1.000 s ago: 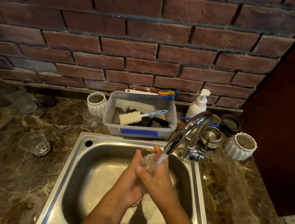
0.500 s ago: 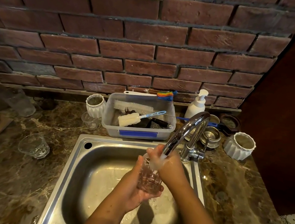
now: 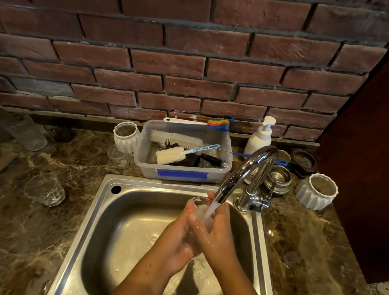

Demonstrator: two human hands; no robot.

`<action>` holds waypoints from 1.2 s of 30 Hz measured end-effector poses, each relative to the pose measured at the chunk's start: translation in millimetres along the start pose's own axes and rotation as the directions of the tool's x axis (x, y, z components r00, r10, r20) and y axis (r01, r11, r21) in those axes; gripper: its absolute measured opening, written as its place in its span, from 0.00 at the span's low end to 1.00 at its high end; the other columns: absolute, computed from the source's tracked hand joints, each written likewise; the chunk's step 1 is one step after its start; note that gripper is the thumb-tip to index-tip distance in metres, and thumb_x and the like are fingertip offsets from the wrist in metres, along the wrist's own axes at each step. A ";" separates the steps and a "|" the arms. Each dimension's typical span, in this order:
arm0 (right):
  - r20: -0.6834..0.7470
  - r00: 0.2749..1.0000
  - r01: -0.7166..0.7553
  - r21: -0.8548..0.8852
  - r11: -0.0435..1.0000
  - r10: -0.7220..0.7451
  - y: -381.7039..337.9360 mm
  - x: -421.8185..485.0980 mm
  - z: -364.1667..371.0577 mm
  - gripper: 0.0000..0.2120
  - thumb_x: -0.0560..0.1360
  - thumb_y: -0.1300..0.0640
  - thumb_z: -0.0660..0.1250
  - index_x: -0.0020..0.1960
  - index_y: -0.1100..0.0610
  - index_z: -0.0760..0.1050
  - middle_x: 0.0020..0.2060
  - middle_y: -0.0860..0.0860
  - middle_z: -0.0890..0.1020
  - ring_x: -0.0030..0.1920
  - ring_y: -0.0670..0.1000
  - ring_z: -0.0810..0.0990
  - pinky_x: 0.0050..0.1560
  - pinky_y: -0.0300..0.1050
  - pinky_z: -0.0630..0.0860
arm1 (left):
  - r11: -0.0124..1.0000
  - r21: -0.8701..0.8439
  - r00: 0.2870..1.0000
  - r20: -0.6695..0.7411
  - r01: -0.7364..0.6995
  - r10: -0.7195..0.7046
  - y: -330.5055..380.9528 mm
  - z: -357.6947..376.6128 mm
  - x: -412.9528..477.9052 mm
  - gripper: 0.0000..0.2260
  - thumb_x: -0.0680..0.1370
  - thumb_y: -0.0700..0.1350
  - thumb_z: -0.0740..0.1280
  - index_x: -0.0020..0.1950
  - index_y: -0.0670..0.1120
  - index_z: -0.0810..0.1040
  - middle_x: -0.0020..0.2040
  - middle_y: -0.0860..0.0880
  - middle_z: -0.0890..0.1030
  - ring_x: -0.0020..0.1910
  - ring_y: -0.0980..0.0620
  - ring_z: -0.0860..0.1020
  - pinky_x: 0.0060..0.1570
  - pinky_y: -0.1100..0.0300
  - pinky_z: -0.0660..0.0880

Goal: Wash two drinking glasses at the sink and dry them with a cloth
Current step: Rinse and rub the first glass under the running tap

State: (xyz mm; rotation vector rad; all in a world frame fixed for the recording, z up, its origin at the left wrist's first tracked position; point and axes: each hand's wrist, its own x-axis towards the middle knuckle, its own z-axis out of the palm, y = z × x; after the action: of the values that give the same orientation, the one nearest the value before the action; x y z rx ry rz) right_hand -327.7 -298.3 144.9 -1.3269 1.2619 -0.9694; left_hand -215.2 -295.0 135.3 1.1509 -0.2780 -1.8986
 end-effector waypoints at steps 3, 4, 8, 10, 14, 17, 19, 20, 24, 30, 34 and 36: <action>0.126 0.991 -0.010 -0.201 0.980 0.036 -5.8 3.0 -9.3 0.39 0.65 0.32 0.71 0.71 0.41 0.61 0.66 0.45 0.71 0.65 0.42 0.74 0.62 0.46 0.78 | 0.998 -0.069 0.999 -0.041 -0.004 0.001 -0.7 -0.9 -0.1 0.22 0.79 0.60 0.65 0.55 0.43 0.87 0.57 0.38 0.85 0.56 0.42 0.85 0.57 0.45 0.80; 0.136 0.990 -0.011 -0.237 0.972 0.044 -9.6 5.6 -11.5 0.37 0.64 0.33 0.71 0.68 0.45 0.65 0.62 0.46 0.75 0.62 0.44 0.77 0.61 0.47 0.79 | 0.997 -0.078 0.999 -0.053 -0.015 0.011 -1.0 -1.5 0.6 0.21 0.78 0.59 0.65 0.52 0.44 0.88 0.55 0.38 0.86 0.54 0.42 0.85 0.57 0.45 0.79; 0.053 0.998 0.032 -0.224 0.974 -0.020 -17.3 16.1 -12.3 0.25 0.69 0.35 0.71 0.49 0.57 0.77 0.40 0.51 0.82 0.44 0.51 0.84 0.49 0.55 0.82 | 0.992 -0.126 1.000 -0.012 -0.028 0.027 1.9 -3.7 1.9 0.20 0.78 0.58 0.66 0.47 0.43 0.89 0.55 0.37 0.85 0.52 0.41 0.86 0.48 0.45 0.83; 0.037 0.999 -0.011 -0.164 0.986 0.018 -20.2 22.4 -10.2 0.23 0.70 0.37 0.72 0.46 0.57 0.80 0.37 0.52 0.84 0.42 0.51 0.85 0.48 0.54 0.83 | 0.991 -0.131 1.000 0.009 -0.011 0.013 4.2 -3.7 -1.7 0.20 0.79 0.58 0.64 0.52 0.44 0.88 0.58 0.38 0.85 0.54 0.42 0.85 0.48 0.47 0.84; -0.006 0.990 -0.143 -0.095 0.985 0.143 -20.5 40.2 -10.3 0.13 0.77 0.50 0.70 0.35 0.52 0.75 0.28 0.45 0.79 0.31 0.37 0.78 0.40 0.41 0.74 | 0.988 -0.156 1.000 0.029 0.011 -0.007 -0.8 -3.1 -5.0 0.22 0.82 0.58 0.60 0.56 0.45 0.87 0.60 0.38 0.84 0.49 0.44 0.85 0.48 0.51 0.81; -0.037 0.975 -0.218 0.016 0.976 0.219 -19.8 48.7 -10.9 0.12 0.77 0.48 0.71 0.36 0.50 0.76 0.27 0.45 0.80 0.34 0.40 0.79 0.38 0.41 0.72 | 0.983 -0.181 0.999 0.046 0.025 -0.017 -4.3 -4.2 -4.9 0.23 0.81 0.59 0.61 0.55 0.43 0.86 0.56 0.36 0.85 0.42 0.44 0.85 0.40 0.53 0.82; -0.072 0.960 -0.263 0.110 0.959 0.272 -20.1 50.7 -10.0 0.07 0.74 0.45 0.73 0.40 0.46 0.80 0.32 0.46 0.84 0.39 0.46 0.83 0.37 0.42 0.74 | 0.980 -0.193 0.998 0.053 0.044 -0.034 -2.5 -3.8 -6.4 0.25 0.81 0.60 0.61 0.58 0.41 0.85 0.58 0.34 0.83 0.44 0.42 0.85 0.42 0.52 0.82; -0.094 0.958 -0.255 0.158 0.954 0.272 -19.0 50.6 -9.4 0.06 0.75 0.47 0.73 0.40 0.44 0.81 0.33 0.45 0.85 0.40 0.46 0.84 0.38 0.42 0.75 | 0.977 -0.209 0.998 0.047 0.050 -0.041 -1.1 -2.7 -7.7 0.25 0.80 0.60 0.61 0.60 0.40 0.84 0.58 0.34 0.82 0.45 0.41 0.85 0.44 0.50 0.82; -0.177 0.959 -0.172 0.250 0.953 0.220 -14.8 49.4 -8.0 0.13 0.77 0.58 0.67 0.37 0.46 0.83 0.35 0.46 0.85 0.44 0.50 0.84 0.45 0.44 0.78 | 0.971 -0.226 0.997 0.000 0.080 -0.083 -0.7 -0.4 -7.9 0.25 0.83 0.59 0.58 0.69 0.41 0.76 0.65 0.33 0.79 0.62 0.35 0.81 0.67 0.40 0.73; -0.144 0.919 -0.326 0.248 0.912 0.367 -8.7 38.5 -9.0 0.15 0.82 0.60 0.58 0.42 0.48 0.78 0.43 0.52 0.84 0.51 0.59 0.83 0.43 0.47 0.76 | 0.973 0.227 0.996 -0.066 -0.035 0.051 5.4 9.9 -7.6 0.24 0.77 0.68 0.59 0.63 0.54 0.78 0.56 0.43 0.85 0.51 0.43 0.85 0.44 0.49 0.82; -0.061 0.815 -0.437 0.588 0.681 0.576 -13.7 24.5 1.4 0.18 0.81 0.38 0.58 0.51 0.51 0.78 0.52 0.57 0.83 0.61 0.63 0.79 0.51 0.56 0.78 | 0.846 0.489 0.957 -0.072 -0.211 0.281 3.0 25.5 -10.7 0.15 0.72 0.67 0.68 0.56 0.67 0.72 0.54 0.56 0.80 0.49 0.54 0.82 0.37 0.60 0.82; 0.004 0.783 -0.487 0.627 0.608 0.622 -10.0 13.9 9.1 0.29 0.72 0.28 0.59 0.56 0.51 0.78 0.53 0.58 0.84 0.58 0.61 0.81 0.56 0.58 0.78 | 0.747 0.623 0.905 -0.141 -0.233 0.401 -1.4 28.9 -6.1 0.13 0.76 0.64 0.68 0.59 0.66 0.72 0.57 0.59 0.78 0.54 0.56 0.80 0.43 0.61 0.80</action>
State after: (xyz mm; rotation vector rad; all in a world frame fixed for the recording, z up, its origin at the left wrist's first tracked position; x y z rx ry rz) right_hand -315.4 -311.4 152.1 -0.2757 1.2639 -0.9454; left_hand -238.0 -296.2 154.0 1.6335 -0.9136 -1.3481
